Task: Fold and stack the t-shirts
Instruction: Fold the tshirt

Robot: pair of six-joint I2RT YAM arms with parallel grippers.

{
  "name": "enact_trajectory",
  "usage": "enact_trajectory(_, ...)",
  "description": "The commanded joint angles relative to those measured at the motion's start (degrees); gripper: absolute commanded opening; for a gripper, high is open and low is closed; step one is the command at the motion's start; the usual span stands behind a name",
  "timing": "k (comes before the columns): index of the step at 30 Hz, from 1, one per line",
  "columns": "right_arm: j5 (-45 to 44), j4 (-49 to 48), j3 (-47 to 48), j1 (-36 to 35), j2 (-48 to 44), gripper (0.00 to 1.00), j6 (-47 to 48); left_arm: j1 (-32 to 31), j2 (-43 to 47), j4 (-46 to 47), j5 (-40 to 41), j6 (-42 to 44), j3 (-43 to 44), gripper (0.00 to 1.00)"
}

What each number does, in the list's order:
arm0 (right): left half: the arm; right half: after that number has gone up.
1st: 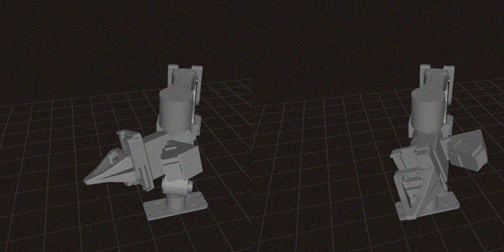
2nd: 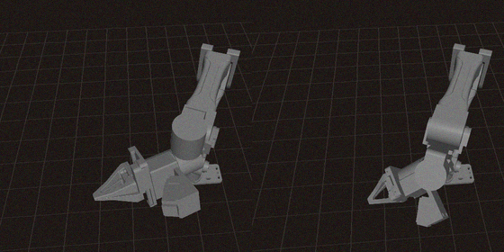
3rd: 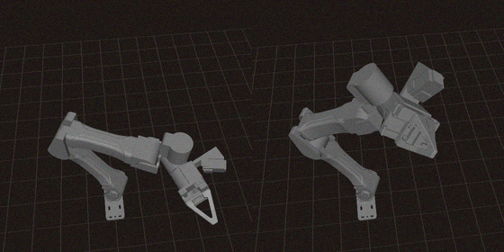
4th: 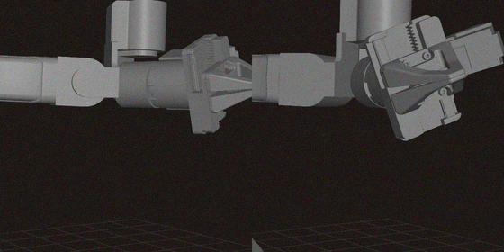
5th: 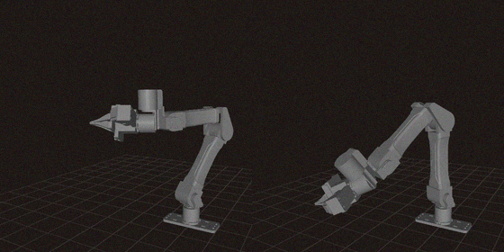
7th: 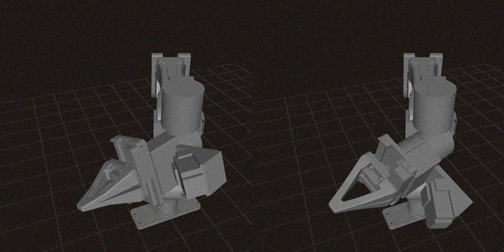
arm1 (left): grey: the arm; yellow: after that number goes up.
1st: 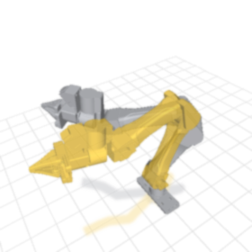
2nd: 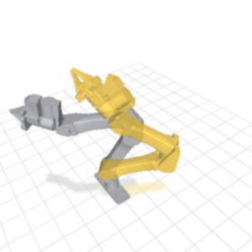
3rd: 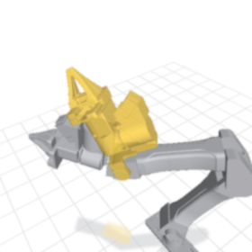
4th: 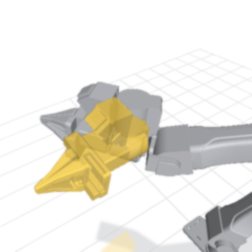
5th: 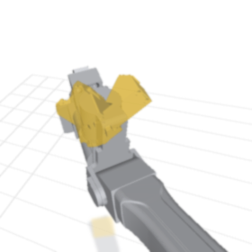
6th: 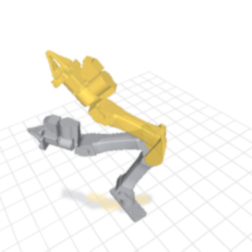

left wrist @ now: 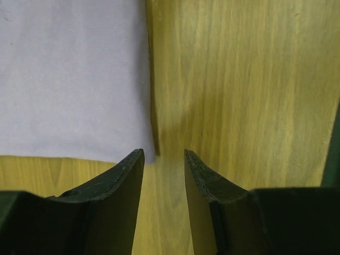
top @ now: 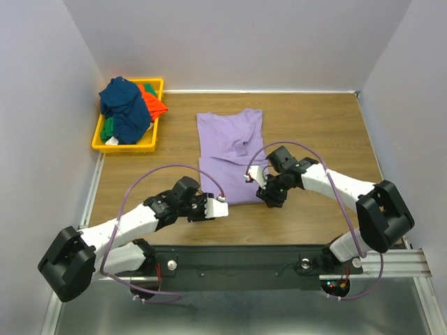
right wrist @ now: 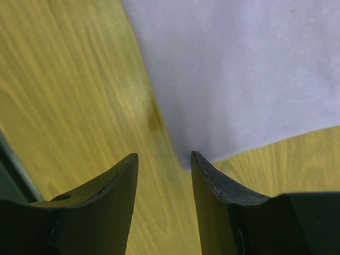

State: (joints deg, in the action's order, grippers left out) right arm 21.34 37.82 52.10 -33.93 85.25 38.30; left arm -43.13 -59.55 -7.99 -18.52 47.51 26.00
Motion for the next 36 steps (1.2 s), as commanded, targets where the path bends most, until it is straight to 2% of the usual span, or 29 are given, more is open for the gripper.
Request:
enact_trajectory(1, -4.1, -6.7, -1.8, -1.2, -1.5, 0.49, 2.1, -2.4, -0.5, 7.3, 5.2, 0.8, -0.9, 0.48)
enact_trajectory(9, -6.5, -9.2, -6.5, -2.9, -0.1, 0.44, 3.9, -3.9, -6.6, 12.0, 9.1, 1.0, -1.5, 0.47)
enact_trajectory(13, -7.9, -11.3, -8.0, -3.0, 0.7, 0.39, 3.9, -4.2, -10.6, 13.5, 10.7, 0.5, -1.2, 0.43)
enact_trajectory(15, -8.9, -12.4, -8.2, -3.0, 1.1, 0.3, 3.6, -4.2, -11.8, 13.4, 11.3, 0.0, -0.8, 0.29)
enact_trajectory(16, -9.2, -12.9, -8.2, -3.0, 1.1, 0.22, 3.6, -4.2, -11.9, 12.8, 11.3, 0.0, -0.5, 0.18)
enact_trajectory(18, -9.7, -12.9, -8.0, -3.0, 0.9, 0.15, 3.2, -4.2, -10.8, 11.9, 11.0, -0.3, 0.0, 0.1)
enact_trajectory(19, -10.0, -13.0, -7.9, -3.0, 0.7, 0.08, 2.9, -4.2, -10.1, 10.4, 10.5, -0.9, 0.3, 0.03)
enact_trajectory(20, -10.0, -12.8, -7.8, -3.0, 0.3, 0.04, 2.7, -4.2, -9.3, 9.6, 10.4, -1.5, 0.7, 0.0)
enact_trajectory(21, -10.3, -12.7, -7.8, -3.0, -1.0, 0.0, 1.8, -4.2, -7.8, 8.6, 10.3, -2.1, 1.8, 0.0)
enact_trajectory(22, -10.1, -12.1, -7.7, -3.0, -1.7, 0.0, 1.4, -4.2, -7.2, 8.1, 9.0, -2.9, 2.7, 0.0)
enact_trajectory(23, -9.7, -11.5, -7.5, -3.0, -2.6, 0.01, 1.0, -4.0, -6.5, 2.6, 7.7, -2.5, 4.7, 0.0)
enact_trajectory(25, -9.1, -9.6, -6.8, -3.0, -5.6, 0.01, -0.5, -3.9, -3.8, -1.9, 4.5, -3.1, 6.2, 0.0)
enact_trajectory(27, -7.7, -7.7, -6.0, -2.9, -7.8, 0.01, -1.3, -3.9, -1.7, -4.0, 2.4, -3.6, 7.7, 0.0)
enact_trajectory(29, -6.8, -4.3, -3.9, -3.0, -10.2, 0.01, -1.2, -3.9, 1.8, -6.4, 0.2, -4.1, 9.1, 0.0)
enact_trajectory(36, -1.5, 6.9, 2.0, -3.1, -16.1, 0.01, 0.5, -3.9, 5.0, -18.1, -7.0, -2.7, 14.2, 0.0)
